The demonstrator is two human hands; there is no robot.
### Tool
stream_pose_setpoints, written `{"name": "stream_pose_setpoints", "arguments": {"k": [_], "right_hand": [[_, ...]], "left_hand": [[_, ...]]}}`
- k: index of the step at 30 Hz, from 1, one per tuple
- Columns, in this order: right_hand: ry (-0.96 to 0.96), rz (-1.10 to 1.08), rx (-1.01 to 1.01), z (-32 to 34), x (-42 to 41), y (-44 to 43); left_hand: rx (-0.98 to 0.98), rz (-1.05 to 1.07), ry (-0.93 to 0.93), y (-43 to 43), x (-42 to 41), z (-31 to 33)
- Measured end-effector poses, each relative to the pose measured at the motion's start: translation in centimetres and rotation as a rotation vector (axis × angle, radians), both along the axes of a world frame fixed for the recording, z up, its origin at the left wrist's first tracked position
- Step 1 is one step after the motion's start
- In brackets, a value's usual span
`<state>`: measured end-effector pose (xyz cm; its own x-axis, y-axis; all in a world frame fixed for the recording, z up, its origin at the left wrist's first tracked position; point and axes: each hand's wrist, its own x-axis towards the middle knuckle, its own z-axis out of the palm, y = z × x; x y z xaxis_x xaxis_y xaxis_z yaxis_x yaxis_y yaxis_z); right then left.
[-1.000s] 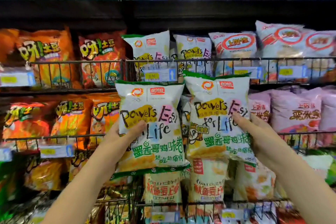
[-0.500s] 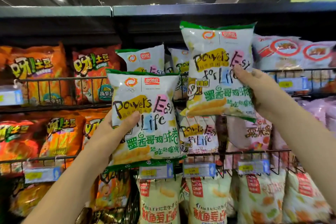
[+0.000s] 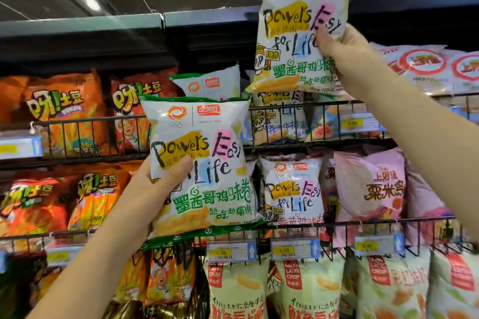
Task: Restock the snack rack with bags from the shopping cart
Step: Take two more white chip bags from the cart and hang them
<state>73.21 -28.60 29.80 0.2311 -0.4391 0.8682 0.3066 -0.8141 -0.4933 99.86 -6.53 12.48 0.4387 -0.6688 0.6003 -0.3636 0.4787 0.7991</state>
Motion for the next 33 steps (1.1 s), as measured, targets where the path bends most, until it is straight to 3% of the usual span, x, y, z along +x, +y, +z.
{"name": "stream_pose_setpoints", "arguments": {"k": [5, 18, 25, 33], "right_hand": [[0.057, -0.041, 0.053, -1.2, 1.0, -2.8], [0.554, -0.503, 0.192, -0.6, 1.0, -3.7], [0.872, -0.762, 0.044, -0.4, -0.2, -1.8], [0.973, -0.714, 0.121, 0.0, -0.1, -2.1]], "left_hand": [[-0.011, -0.001, -0.018, 0.0, 0.0, 0.0], [0.058, 0.010, 0.016, -0.4, 0.3, -0.5], [0.073, 0.019, 0.027, -1.0, -0.1, -0.6], [0.061, 0.002, 0.027, -1.6, -0.9, -1.2]]}}
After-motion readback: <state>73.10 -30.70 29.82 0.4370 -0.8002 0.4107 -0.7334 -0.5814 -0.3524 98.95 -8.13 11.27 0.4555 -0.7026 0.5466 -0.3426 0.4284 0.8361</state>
